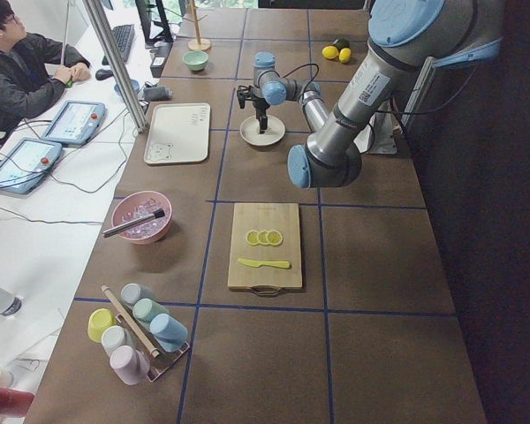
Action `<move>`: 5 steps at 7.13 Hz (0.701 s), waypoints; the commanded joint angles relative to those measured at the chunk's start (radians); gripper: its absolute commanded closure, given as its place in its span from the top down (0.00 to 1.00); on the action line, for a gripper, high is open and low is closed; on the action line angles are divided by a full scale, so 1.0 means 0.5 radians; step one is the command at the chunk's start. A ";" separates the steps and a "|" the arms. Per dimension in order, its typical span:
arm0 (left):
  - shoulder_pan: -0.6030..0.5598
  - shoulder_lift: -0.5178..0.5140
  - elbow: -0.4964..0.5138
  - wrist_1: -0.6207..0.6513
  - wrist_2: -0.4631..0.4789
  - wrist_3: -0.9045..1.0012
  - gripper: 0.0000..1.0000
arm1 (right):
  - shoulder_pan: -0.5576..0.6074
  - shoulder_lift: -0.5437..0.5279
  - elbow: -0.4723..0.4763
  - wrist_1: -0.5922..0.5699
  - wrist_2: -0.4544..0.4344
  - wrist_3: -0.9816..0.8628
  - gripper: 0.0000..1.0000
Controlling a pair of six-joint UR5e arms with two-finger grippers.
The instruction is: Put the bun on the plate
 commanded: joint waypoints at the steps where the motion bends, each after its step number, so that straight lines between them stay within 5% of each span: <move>1: -0.259 0.496 -0.512 0.171 -0.319 0.719 1.00 | 0.000 0.001 -0.002 -0.001 0.000 0.000 1.00; 3: -0.679 1.016 -0.770 0.193 -0.644 1.516 1.00 | 0.000 0.007 -0.023 0.002 0.000 0.000 1.00; 5: -1.304 1.432 -0.668 0.202 -0.915 2.553 1.00 | 0.000 0.010 -0.024 0.002 0.000 0.000 1.00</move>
